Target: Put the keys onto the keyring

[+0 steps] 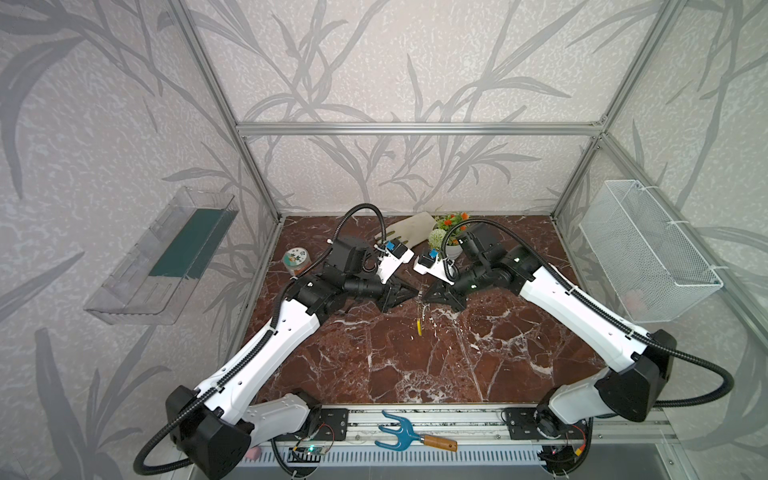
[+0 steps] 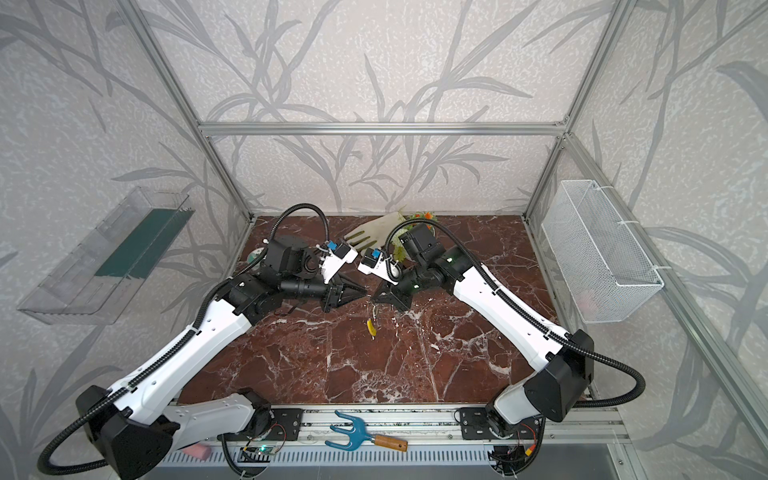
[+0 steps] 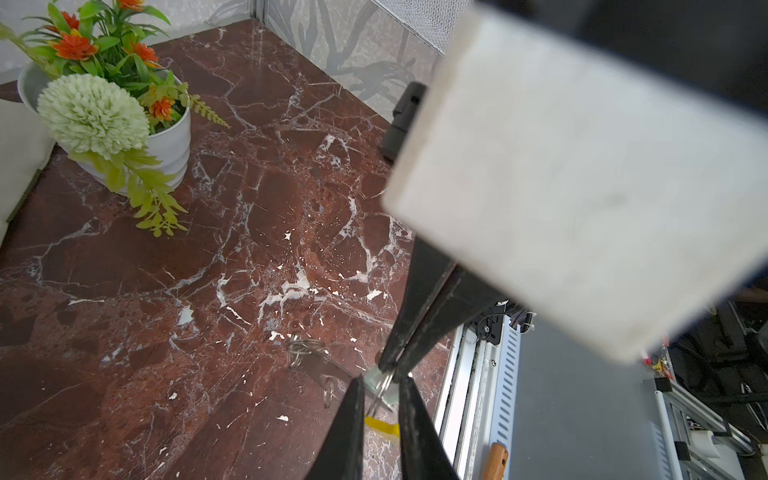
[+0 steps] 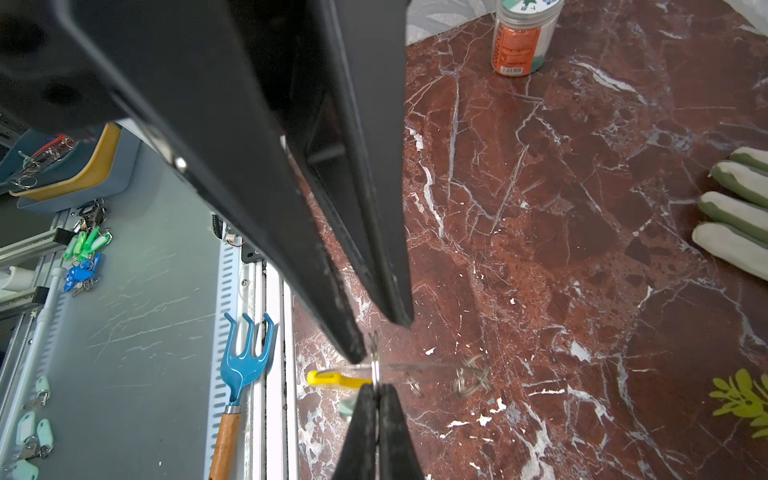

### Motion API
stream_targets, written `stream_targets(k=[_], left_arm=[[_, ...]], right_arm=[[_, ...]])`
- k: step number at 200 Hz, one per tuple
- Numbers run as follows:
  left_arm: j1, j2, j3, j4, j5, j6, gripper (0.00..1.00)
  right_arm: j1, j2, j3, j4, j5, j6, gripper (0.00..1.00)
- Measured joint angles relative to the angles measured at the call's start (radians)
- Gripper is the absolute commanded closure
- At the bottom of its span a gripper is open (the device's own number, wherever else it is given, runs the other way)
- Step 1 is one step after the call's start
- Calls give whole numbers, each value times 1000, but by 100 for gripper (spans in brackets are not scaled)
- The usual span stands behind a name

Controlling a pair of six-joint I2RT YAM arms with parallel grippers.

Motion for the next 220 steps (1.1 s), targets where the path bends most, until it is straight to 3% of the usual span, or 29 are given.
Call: stream_targets(k=[99,143,167,208,220], left_arm=[[-8,28,5,-24,21,7,85],[-8,35,12,-31,40,7,90],[-8,43,18,-34,58,6,100],[-14,43,19,-31,66,9,100],[-16,42,19,-22,64,8,100]], right_arm=[[0,0,0,21,-18,4,100],[-2,-1,0,19,-19,6,100],[-8,-1,-2,19,-23,7,100],[-17,-19,-23,29,-38,32,100],[-23,-28,-33,40,-42,46,94]])
